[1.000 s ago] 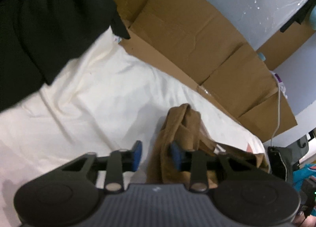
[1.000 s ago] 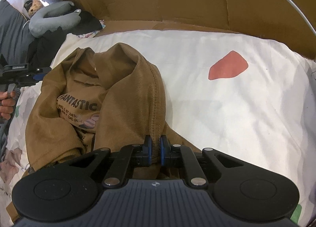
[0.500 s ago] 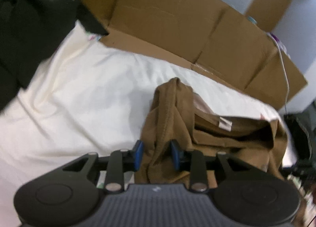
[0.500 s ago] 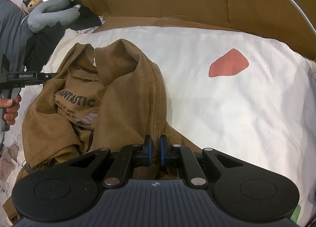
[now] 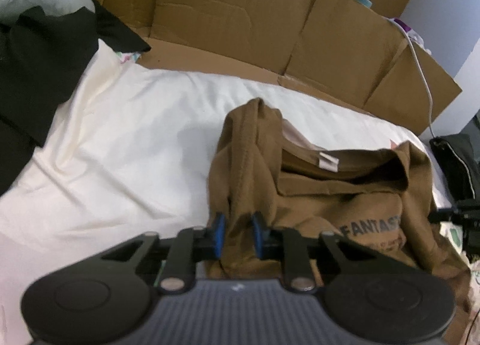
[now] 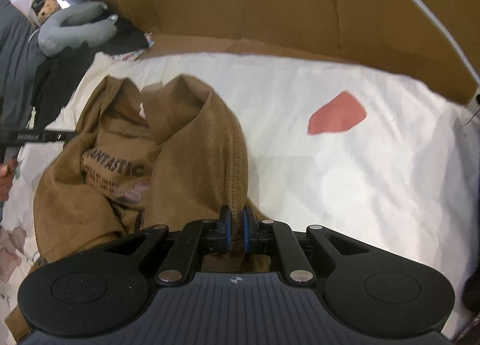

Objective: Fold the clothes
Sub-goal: 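Regrasp the sweatshirt edge with the left gripper and pull it flat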

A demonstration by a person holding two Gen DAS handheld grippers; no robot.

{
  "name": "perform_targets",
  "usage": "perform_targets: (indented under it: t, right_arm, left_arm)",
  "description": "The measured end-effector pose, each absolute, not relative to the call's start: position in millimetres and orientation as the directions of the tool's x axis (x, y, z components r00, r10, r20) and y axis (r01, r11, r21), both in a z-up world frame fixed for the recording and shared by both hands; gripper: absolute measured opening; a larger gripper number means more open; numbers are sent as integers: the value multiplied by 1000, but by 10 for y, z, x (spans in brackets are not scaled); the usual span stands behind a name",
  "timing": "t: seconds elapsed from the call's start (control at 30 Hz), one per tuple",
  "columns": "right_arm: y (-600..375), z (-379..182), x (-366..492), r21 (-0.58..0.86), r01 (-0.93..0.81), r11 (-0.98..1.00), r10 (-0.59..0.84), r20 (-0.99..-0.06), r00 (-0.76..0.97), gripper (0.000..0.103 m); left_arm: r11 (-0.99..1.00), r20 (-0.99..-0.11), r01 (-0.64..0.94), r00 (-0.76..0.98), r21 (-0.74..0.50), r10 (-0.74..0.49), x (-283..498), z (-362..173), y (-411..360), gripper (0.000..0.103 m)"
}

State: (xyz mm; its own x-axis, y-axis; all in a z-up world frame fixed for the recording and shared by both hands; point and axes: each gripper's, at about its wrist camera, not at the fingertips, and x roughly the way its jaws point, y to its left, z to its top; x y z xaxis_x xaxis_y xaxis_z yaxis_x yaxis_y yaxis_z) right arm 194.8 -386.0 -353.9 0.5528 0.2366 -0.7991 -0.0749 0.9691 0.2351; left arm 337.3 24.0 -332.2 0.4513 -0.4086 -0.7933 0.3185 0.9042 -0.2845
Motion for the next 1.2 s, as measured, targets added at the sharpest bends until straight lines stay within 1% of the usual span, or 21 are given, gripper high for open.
perform_targets:
  t: [0.03, 0.13, 0.5, 0.67, 0.8, 1.03, 1.2]
  right_arm:
    - [-3870, -3508, 1950, 229, -69, 971, 228, -797, 559, 6]
    - [-3866, -3451, 1980, 204, -52, 978, 197, -807, 557, 6]
    - [-3813, -3281, 2024, 140, 22, 990, 104, -823, 559, 5]
    - [-3749, -3189, 2025, 94, 0, 996, 79, -842, 534, 5]
    - [-3705, -3144, 2005, 89, 28, 996, 63, -864, 500, 5]
    - [-3722, -2923, 2094, 22, 20, 1000, 8, -849, 529, 4]
    - [-3761, -2773, 2170, -25, 17, 1000, -30, -834, 552, 3]
  left_arm:
    - [905, -797, 318, 446, -283, -406, 3360, -3297, 237, 5]
    - [912, -805, 320, 451, -257, -385, 3315, -3206, 233, 4]
    - [940, -811, 258, 486, -223, -326, 3308, -2886, 490, 3]
    - [953, -817, 225, 497, -204, -293, 3292, -2749, 607, 3]
    - [960, -825, 196, 495, -201, -274, 3253, -2676, 685, 3]
    - [978, -842, 158, 501, -139, -201, 3305, -2497, 730, 2]
    - [985, -833, 139, 529, -104, -163, 3392, -2338, 864, 2]
